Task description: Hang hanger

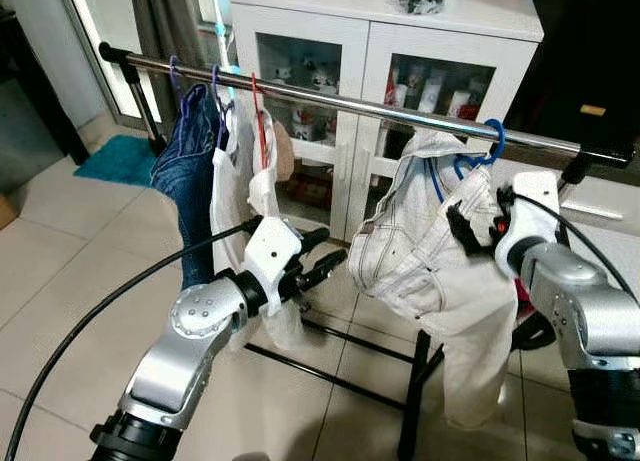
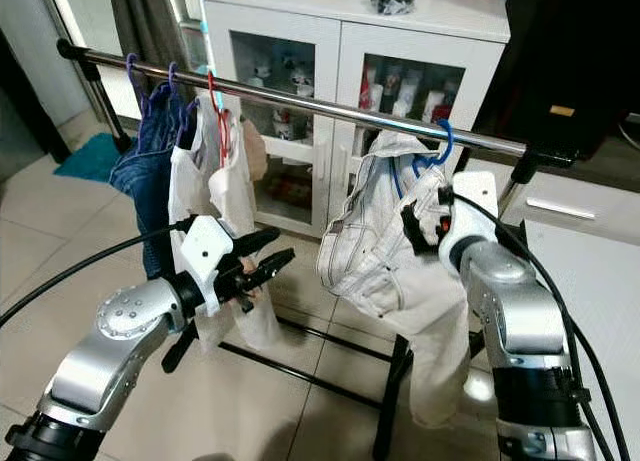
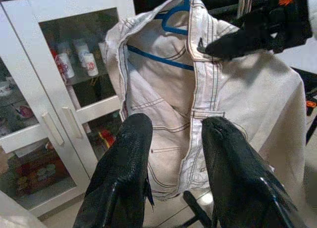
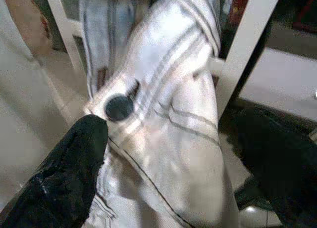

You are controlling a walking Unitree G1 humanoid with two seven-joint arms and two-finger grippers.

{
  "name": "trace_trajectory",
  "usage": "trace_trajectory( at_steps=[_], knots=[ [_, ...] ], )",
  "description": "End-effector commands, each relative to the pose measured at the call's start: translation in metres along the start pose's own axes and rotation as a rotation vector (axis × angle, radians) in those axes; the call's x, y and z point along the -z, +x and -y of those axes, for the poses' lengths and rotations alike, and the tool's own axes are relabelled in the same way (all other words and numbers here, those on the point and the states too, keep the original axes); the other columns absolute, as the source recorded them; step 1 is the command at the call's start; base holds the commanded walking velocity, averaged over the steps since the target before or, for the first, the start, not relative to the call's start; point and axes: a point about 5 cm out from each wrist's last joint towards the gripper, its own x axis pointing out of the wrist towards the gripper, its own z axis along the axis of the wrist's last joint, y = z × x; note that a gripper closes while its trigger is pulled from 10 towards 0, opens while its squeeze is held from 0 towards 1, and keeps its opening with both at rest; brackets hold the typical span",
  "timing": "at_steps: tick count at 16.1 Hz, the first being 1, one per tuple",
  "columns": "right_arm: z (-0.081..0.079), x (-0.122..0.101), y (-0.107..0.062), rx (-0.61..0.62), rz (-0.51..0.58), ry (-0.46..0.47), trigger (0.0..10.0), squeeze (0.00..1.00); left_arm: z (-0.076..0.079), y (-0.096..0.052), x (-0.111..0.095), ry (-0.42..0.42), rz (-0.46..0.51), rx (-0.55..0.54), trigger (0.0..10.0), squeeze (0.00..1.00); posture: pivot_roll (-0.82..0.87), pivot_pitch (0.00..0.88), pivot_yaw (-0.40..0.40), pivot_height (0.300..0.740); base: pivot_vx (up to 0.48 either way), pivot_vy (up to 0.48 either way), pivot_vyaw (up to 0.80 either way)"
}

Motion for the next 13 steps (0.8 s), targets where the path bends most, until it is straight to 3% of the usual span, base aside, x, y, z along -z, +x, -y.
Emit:
trace_trajectory(
  at_steps=[1,4,5,6,7,8,9,10,13],
  knots=[
    [0.004,-0.008,0.001,0.011,0.022,0.003,10.0,0.0,0.0,0.002,-0.001,0.009,-0.003,0.009,10.0,0.0,0.05,0.0,-0.02,0.74,0.0,0.0,0.0],
    [0.007,-0.009,0.009,-0.013,-0.008,0.023,10.0,0.0,0.0,0.002,-0.001,0.01,-0.005,0.014,10.0,0.0,0.05,0.0,-0.025,0.74,0.0,0.0,0.0],
    [0.007,-0.008,0.012,-0.024,-0.021,0.041,9.5,0.0,0.0,0.002,-0.001,0.01,-0.005,0.015,10.0,0.0,0.05,0.0,-0.028,0.74,0.0,0.0,0.0],
    [0.006,-0.006,0.015,-0.042,-0.034,0.066,5.4,0.0,0.0,0.002,-0.001,0.012,-0.004,0.016,10.0,0.0,0.06,0.0,-0.029,0.74,0.0,0.0,0.0],
    [0.006,-0.005,0.016,-0.053,-0.039,0.082,3.8,0.0,0.0,0.002,-0.001,0.013,-0.005,0.016,10.0,0.0,0.06,0.0,-0.029,0.74,0.0,0.0,0.0],
    [0.005,-0.004,0.017,-0.065,-0.045,0.103,3.8,0.0,0.0,0.002,-0.001,0.014,-0.006,0.017,10.0,0.0,0.06,0.0,-0.029,0.74,0.0,0.0,0.0],
    [0.004,-0.002,0.018,-0.078,-0.054,0.121,1.0,0.0,0.0,0.001,-0.001,0.014,-0.007,0.019,10.0,0.0,0.06,0.0,-0.03,0.74,0.0,0.0,0.0],
    [0.005,-0.001,0.02,-0.089,-0.068,0.14,0.0,0.0,0.0,0.001,0.0,0.014,-0.009,0.021,10.0,0.0,0.06,0.0,-0.03,0.74,0.0,0.0,0.0],
    [0.007,-0.001,0.024,-0.104,-0.086,0.182,0.0,0.0,0.002,-0.001,-0.001,0.0,-0.009,0.083,10.0,0.0,0.06,0.0,-0.027,0.74,0.0,0.0,0.0]
  ],
)
